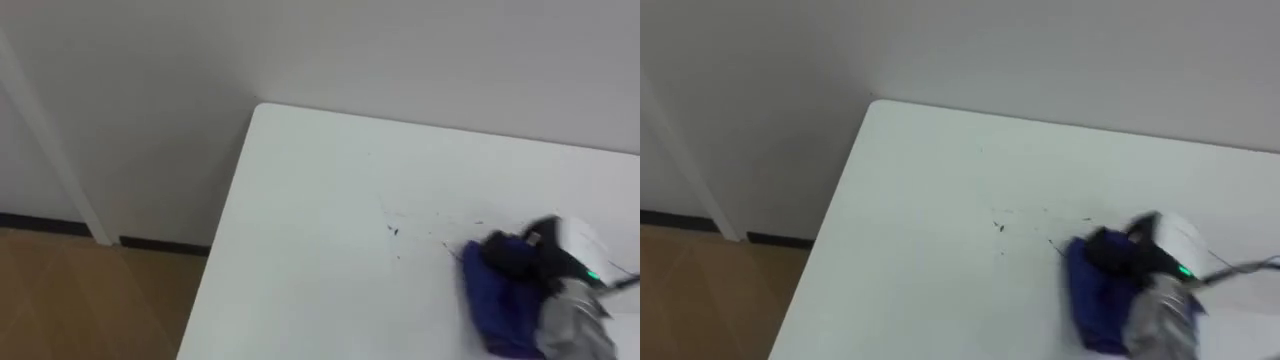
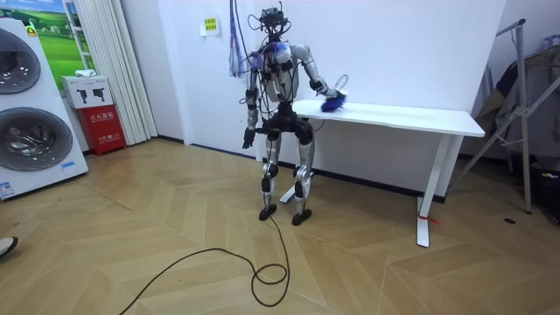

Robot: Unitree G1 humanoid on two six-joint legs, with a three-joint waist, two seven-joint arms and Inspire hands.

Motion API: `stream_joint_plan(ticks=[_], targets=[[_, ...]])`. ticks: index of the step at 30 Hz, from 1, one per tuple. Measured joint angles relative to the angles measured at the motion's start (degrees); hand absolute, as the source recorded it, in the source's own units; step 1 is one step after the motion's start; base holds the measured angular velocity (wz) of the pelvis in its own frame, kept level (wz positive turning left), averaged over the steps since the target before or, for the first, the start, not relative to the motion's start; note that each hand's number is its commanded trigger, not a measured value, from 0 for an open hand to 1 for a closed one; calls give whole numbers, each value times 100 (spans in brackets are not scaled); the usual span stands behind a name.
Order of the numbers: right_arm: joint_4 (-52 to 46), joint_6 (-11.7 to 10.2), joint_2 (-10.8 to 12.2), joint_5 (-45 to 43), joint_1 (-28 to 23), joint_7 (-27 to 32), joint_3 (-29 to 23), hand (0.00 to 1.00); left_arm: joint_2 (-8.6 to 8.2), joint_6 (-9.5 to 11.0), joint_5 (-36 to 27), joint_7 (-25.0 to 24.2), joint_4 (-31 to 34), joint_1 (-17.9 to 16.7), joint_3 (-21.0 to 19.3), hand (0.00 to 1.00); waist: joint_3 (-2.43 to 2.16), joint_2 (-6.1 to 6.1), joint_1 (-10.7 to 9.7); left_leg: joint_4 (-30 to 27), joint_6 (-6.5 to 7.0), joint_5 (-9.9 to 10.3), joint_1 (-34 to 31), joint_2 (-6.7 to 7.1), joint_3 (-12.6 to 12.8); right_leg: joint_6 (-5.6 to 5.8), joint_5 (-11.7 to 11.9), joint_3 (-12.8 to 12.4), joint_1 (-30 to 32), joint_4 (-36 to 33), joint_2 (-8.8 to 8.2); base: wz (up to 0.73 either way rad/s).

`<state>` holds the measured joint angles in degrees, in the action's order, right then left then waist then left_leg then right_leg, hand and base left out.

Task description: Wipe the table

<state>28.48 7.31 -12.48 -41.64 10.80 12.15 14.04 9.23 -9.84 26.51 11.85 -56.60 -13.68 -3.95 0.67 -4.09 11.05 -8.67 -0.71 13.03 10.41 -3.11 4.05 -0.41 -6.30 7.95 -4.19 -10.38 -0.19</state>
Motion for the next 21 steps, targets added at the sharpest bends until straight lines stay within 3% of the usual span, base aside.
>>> stream_joint_plan(ticks=[1, 3, 6, 9, 11, 12, 13, 15, 17, 21], targets=[[-11, -59, 147, -117, 203, -147, 174, 100, -3, 1, 2, -10, 90, -48, 107, 0, -4, 7, 113, 3, -4, -1, -31, -2, -129, -2, -7, 90, -37, 92, 3, 42], [-15, -134, 200, -160, 277, -243, 291, 100, 0, -59, 1, -10, 236, -169, 156, 0, -10, 4, 238, -8, -4, -1, -82, 5, -299, 13, -35, 313, -112, 180, -31, 64], [104, -234, 155, 0, -95, -93, 126, 100, -4, -226, -3, -10, 271, -484, 133, 0, -27, 37, 216, -20, 10, -12, -94, 36, -535, 68, -76, 515, -209, 182, -94, 59], [211, -687, 141, 295, -564, 377, -177, 100, -1, -281, 3, -23, 270, -661, 63, 0, -24, 54, -106, -65, 11, -13, -91, 99, -579, 101, -97, 623, -373, 266, -166, 40], [310, -894, 140, 446, -799, 650, -421, 100, -1, -221, 12, -22, 265, -617, -59, 0, -30, 64, -183, -51, 15, -15, -81, 132, -526, 107, -100, 611, -403, 316, -200, 8], [391, -991, 139, 608, -1029, 857, -603, 100, 2, -178, 38, -20, 264, -589, -184, 0, -74, 61, -239, -52, 18, -17, -38, 155, -429, 146, -123, 589, -454, 323, -237, 0], [496, -1079, 139, 778, -1215, 1032, -823, 100, 2, -116, 70, -18, 265, -586, -302, 0, -91, 66, -310, -50, 20, -16, 14, 177, -379, 218, -168, 550, -522, 322, -287, -7], [673, -1204, 130, 1038, -1463, 1351, -1190, 100, 2, -77, 67, -7, 273, -594, -404, 0, -115, 100, -453, -57, 48, 1, 44, 205, -264, 266, -198, 496, -556, 321, -335, -10], [748, -1270, 46, 1183, -1737, 1690, -1520, 100, -13, -78, 75, 8, 292, -593, -533, 0, -151, 153, -599, -26, 170, 49, 44, 196, -157, 298, -223, 461, -513, 256, -336, -6], [1393, -1375, -43, 1568, -2051, 2232, -2387, 100, -70, -108, 185, 54, 446, -684, -1033, 0, -220, 121, -820, -5, 205, 66, 165, 199, -98, 309, -213, 420, -589, 191, -351, -7]])
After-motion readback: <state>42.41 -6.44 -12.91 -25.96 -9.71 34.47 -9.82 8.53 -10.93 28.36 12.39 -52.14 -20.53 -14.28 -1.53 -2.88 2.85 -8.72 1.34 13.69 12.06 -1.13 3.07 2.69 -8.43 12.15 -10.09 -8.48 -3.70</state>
